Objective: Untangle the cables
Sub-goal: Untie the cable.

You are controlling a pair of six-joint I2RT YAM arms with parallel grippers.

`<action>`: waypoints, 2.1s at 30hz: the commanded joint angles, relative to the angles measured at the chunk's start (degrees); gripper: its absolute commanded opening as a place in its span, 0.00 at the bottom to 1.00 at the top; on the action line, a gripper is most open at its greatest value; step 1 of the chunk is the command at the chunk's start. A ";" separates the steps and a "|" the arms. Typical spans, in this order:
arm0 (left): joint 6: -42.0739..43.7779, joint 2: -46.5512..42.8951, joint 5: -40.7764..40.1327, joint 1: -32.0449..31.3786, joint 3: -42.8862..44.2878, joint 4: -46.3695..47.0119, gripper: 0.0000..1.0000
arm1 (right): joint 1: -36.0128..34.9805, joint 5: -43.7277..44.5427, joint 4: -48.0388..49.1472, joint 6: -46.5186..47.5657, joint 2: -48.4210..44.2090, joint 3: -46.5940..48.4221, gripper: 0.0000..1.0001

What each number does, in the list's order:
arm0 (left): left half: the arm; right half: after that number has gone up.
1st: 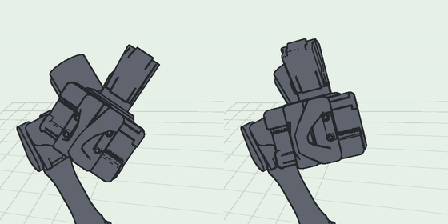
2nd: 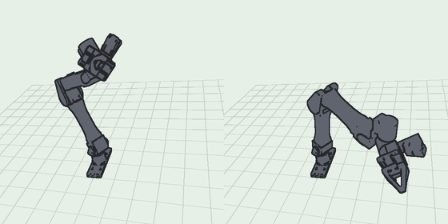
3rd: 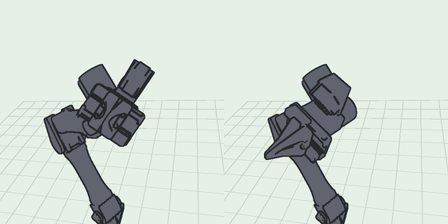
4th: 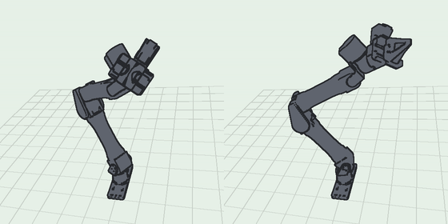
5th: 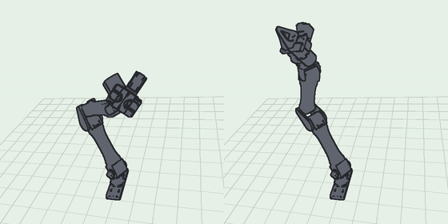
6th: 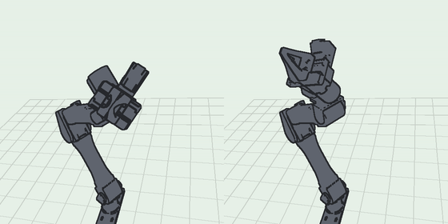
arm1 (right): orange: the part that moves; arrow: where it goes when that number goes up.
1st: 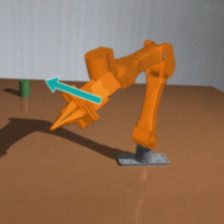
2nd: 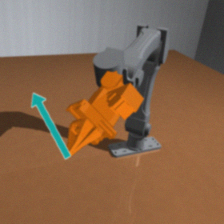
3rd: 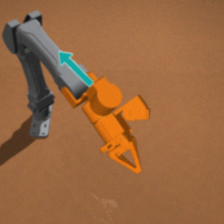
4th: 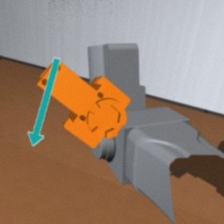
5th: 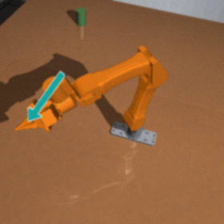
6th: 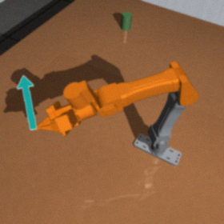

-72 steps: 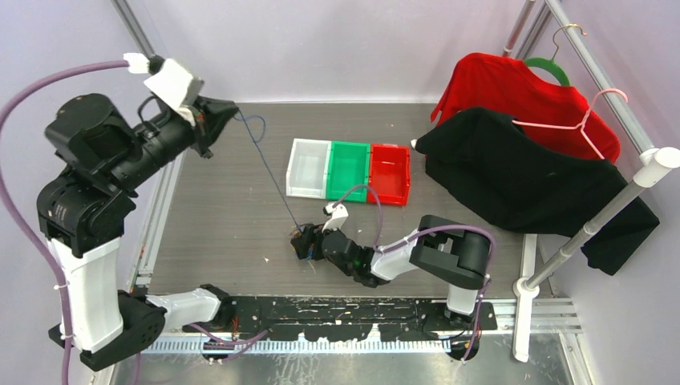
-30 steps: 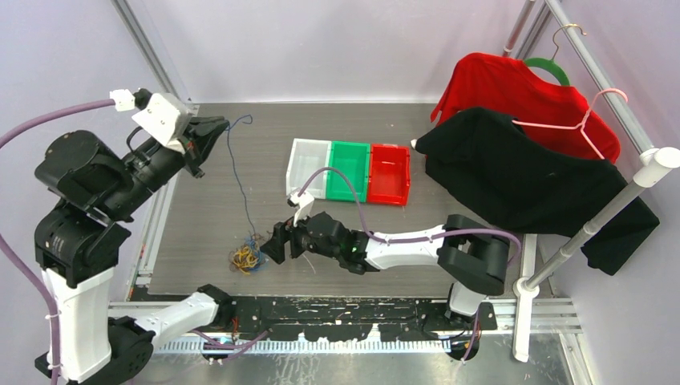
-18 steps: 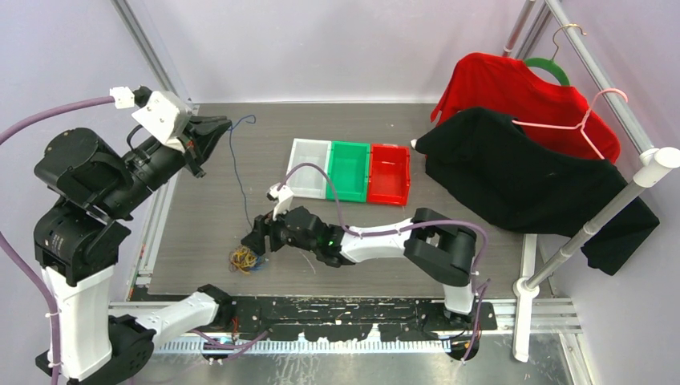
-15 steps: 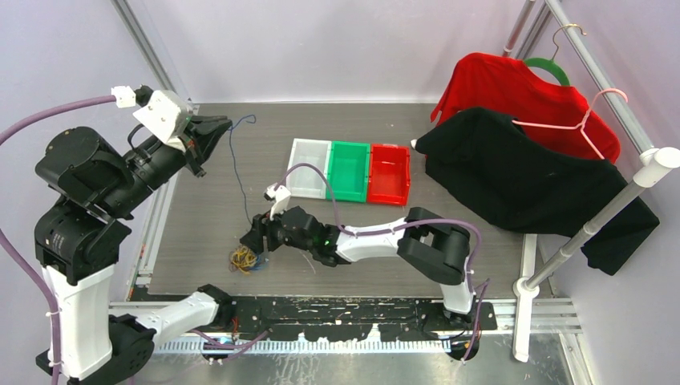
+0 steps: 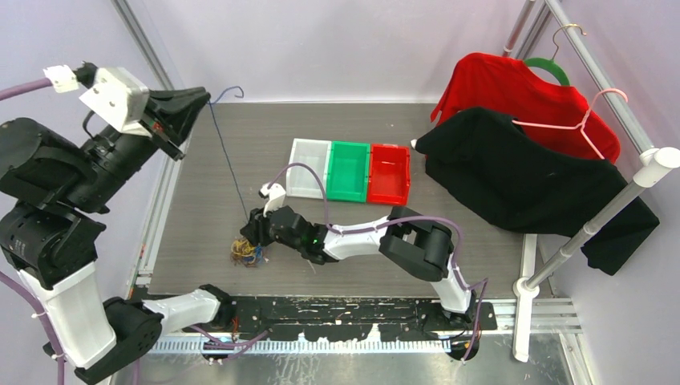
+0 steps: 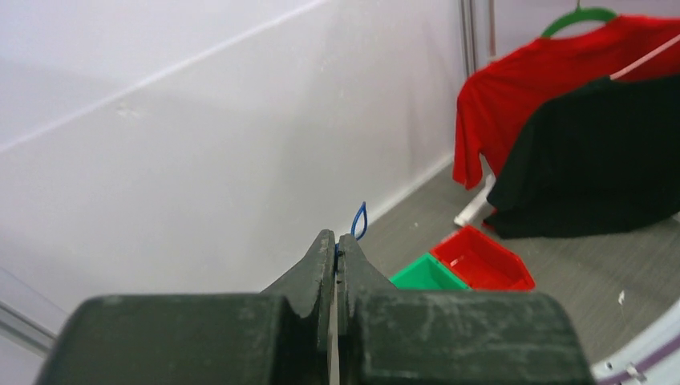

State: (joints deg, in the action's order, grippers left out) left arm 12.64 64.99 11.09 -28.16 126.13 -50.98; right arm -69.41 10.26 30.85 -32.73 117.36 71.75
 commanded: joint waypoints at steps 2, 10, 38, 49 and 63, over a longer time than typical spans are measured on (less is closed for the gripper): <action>1.32 2.68 -3.05 -0.14 9.33 12.65 0.00 | -0.29 3.27 0.03 1.59 1.21 -3.59 0.45; 6.58 3.39 -12.11 -0.14 12.17 29.37 0.00 | -0.18 7.05 2.26 1.11 -3.34 -13.10 0.48; 1.44 -9.82 11.88 -0.14 -50.86 -11.10 0.64 | 0.32 8.45 3.62 0.23 -19.71 -22.78 0.19; 15.69 -7.91 13.60 0.65 -64.57 -7.92 0.52 | 0.41 4.28 5.44 0.02 -22.47 -23.88 0.01; 45.82 -1.41 20.03 4.78 -61.60 -15.97 0.56 | 0.41 -1.91 8.82 0.94 -23.25 -24.37 0.01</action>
State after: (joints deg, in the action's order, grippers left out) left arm 46.15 61.73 27.14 -25.56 61.82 -62.28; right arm -69.25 10.00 34.17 -32.08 97.84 47.72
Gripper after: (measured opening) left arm 0.556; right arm 0.066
